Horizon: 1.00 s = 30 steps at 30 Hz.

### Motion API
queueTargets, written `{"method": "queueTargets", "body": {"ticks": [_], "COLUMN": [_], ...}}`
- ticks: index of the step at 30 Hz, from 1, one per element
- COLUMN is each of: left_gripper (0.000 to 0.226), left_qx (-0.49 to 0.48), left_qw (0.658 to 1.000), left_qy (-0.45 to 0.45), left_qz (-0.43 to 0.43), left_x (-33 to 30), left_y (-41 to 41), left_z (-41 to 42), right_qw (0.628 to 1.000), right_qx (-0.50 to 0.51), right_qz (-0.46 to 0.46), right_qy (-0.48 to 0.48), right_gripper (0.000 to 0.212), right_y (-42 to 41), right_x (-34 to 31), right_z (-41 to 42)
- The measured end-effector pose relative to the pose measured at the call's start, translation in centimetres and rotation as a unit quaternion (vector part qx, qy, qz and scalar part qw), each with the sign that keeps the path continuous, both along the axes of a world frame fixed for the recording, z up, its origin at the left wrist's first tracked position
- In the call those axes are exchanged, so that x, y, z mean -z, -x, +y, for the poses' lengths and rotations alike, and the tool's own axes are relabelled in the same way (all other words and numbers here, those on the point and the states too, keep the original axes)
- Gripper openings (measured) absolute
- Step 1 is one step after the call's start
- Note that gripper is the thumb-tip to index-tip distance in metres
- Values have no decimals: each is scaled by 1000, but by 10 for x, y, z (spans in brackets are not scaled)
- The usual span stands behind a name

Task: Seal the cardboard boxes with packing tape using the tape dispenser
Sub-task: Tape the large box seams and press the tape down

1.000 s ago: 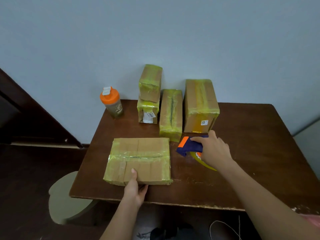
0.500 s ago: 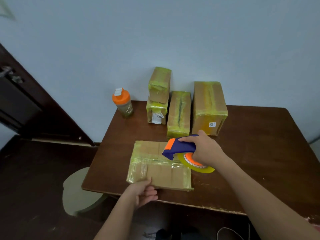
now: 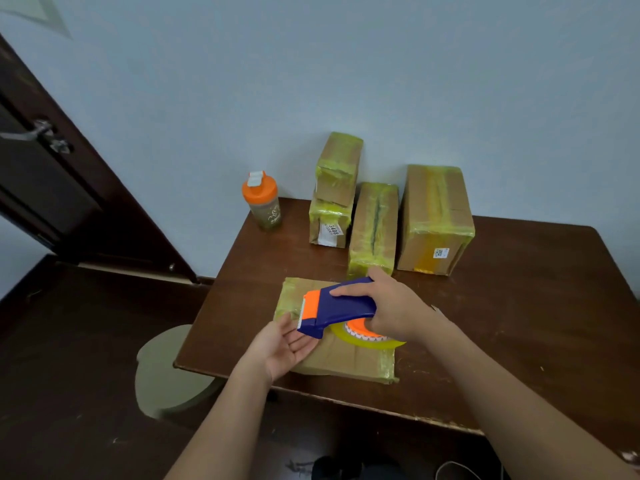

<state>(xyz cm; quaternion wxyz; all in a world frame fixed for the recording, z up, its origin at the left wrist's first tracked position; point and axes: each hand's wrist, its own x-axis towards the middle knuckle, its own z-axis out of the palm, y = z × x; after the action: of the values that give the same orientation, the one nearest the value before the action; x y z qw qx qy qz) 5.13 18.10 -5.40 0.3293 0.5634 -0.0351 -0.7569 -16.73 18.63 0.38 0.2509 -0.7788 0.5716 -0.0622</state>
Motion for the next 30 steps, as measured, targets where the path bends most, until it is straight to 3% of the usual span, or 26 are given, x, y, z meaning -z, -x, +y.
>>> {"method": "queueTargets", "body": {"ticks": [20, 25, 30], "left_gripper": [19, 16, 12], "left_qx": [44, 102, 84], "left_qw": [999, 991, 973], "left_qy": [-4, 8, 70], "left_qz": [24, -84, -205], "left_x": [0, 3, 2], "left_y": [-2, -8, -24], "left_z": [-8, -17, -37], "right_qw": [1000, 998, 997], "right_qx": [-21, -60, -59], "right_qz": [-4, 13, 8], "right_qy": [-11, -26, -40], "right_gripper": [69, 73, 80], "right_y": [6, 0, 2], "right_x": [9, 13, 12], "right_z": [3, 3, 3]}}
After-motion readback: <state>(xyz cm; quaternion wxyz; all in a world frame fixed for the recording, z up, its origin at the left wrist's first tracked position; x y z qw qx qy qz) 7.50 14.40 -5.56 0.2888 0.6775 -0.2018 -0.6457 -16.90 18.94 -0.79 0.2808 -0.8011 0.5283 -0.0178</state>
